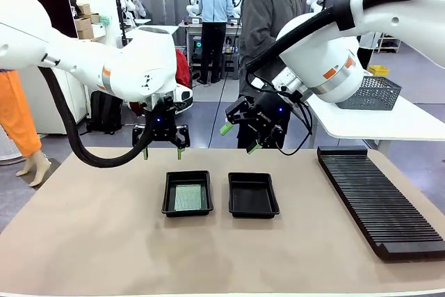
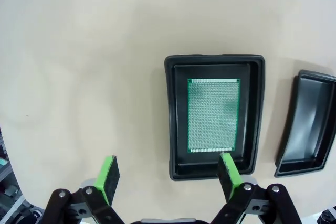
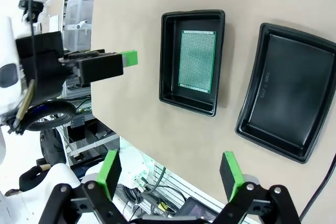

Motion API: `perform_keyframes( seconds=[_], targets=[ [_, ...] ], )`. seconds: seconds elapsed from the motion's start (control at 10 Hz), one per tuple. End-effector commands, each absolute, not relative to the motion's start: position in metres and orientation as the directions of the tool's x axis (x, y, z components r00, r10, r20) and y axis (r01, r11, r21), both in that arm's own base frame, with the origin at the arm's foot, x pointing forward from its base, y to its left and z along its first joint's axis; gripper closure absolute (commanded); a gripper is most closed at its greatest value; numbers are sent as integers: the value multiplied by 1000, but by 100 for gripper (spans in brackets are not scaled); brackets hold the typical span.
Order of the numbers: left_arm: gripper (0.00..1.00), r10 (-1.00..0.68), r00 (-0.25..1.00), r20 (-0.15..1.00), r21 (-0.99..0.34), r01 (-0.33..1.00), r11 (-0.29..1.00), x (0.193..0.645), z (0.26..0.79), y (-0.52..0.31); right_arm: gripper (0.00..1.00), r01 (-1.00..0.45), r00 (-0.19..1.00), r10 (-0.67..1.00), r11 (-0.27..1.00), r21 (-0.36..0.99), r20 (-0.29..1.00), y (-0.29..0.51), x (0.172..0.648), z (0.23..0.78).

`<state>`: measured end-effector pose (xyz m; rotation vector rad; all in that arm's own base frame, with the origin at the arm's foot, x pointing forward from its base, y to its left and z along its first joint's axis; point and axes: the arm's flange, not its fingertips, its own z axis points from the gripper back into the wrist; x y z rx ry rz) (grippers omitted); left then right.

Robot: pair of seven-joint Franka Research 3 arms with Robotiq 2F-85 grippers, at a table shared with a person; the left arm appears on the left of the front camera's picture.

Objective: Inspect and transfer BCBs to ESD trays.
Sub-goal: Pick up the ESD tray and place it on the left side of the table.

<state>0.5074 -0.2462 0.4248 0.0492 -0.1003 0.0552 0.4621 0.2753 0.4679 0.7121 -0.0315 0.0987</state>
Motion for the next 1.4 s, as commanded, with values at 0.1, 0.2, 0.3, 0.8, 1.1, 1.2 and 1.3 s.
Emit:
perform_keyframes(
  seconds=[0.1,0.2,0.3,0.8,1.1,1.2,1.3],
  targets=[
    [0,77,992,98,58,-83,995,512,406,-248,0,-92,996,70,763,640,60,277,465,468],
    [0,75,994,85,53,-79,995,513,397,-247,0,-92,996,70,763,640,60,277,465,468],
    [0,71,994,77,49,-75,996,512,388,-247,0,-92,996,70,763,640,60,277,465,468],
    [0,77,997,31,38,-79,996,510,345,-245,0,-92,996,70,763,640,60,277,465,468],
    [0,80,997,8,20,-80,997,514,326,-242,0,-92,996,70,763,640,60,277,465,468],
    [0,85,996,2,23,-85,996,514,322,-241,0,-92,996,70,763,640,60,277,465,468],
    [0,87,996,-10,18,-87,996,515,315,-240,0,-92,996,70,763,640,60,277,465,468]
  ],
)
